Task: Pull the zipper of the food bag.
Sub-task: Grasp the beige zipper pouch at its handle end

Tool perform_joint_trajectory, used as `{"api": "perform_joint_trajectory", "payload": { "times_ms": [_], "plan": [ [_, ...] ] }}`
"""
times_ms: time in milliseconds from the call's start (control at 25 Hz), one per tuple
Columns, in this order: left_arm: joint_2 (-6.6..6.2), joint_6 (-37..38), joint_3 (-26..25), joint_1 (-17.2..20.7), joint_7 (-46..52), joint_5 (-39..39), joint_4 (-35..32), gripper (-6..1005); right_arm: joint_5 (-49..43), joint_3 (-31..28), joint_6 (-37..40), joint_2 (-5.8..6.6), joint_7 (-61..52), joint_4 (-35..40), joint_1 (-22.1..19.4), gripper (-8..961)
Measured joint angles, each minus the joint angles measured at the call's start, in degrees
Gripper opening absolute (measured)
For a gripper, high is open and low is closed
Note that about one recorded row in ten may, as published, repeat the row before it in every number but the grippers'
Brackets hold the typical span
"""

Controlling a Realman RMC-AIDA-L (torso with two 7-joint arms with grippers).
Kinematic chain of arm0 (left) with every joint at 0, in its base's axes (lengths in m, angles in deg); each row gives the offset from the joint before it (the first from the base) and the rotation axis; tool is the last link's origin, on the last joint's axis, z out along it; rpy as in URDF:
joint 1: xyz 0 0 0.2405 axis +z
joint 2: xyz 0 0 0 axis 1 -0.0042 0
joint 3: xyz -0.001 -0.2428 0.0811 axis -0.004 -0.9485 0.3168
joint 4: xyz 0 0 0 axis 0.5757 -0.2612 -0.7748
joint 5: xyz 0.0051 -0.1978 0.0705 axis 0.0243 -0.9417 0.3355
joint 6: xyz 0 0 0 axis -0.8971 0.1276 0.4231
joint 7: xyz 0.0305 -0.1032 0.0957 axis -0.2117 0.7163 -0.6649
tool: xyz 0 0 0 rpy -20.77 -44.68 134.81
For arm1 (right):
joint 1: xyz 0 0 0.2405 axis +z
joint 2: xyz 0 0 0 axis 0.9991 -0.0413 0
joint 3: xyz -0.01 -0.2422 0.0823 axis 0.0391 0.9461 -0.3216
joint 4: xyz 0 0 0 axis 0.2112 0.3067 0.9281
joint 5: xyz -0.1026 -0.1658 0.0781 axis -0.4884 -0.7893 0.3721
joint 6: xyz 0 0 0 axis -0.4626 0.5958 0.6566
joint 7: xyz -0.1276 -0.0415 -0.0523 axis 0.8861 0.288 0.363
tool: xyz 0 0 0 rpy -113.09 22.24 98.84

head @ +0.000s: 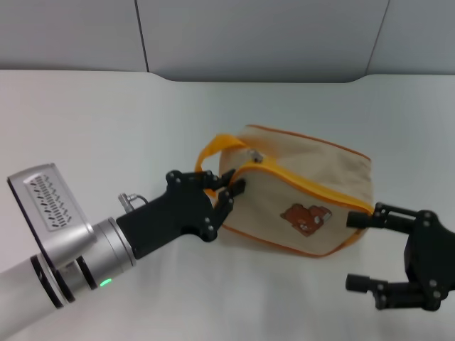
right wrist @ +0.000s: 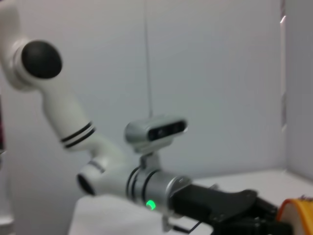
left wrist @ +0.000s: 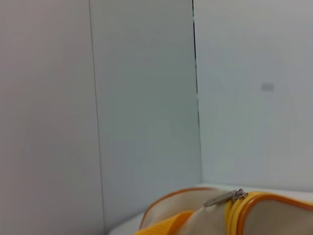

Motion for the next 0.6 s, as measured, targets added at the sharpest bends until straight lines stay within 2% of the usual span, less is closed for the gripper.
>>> {"api": "perform_joint_trajectory", "payload": {
  "times_ms": [40,160,360,440,600],
  "plan": [
    [0.0,1.3,-0.4,0.3,-0.5,-0.1,-1.2,122,3.2,-0.7,0.0,-0.42,2.1,-0.4,-1.2,834],
    [0.0,2.8,-0.5,0.6,-1.1,-0.1,-3.1,120,8.5,-1.1,-0.4,-0.65,5.5,-2.2,-2.7,834],
    [-0.19,10.3,-0.5,2.9,-1.5,-0.1,-10.3,116,22.2,-4.7,-4.9,-0.75,17.2,-12.8,-4.2,833],
    [-0.22,12.1,-0.5,3.5,-1.0,-0.3,-12.4,114,26.2,-6.0,-8.5,-0.87,23.5,-17.7,-3.5,833],
    [-0.33,13.0,-0.7,4.0,0.9,-0.5,-15.6,111,29.5,-6.7,-15.9,-1.0,38.5,-27.7,0.4,833]
  ]
}}
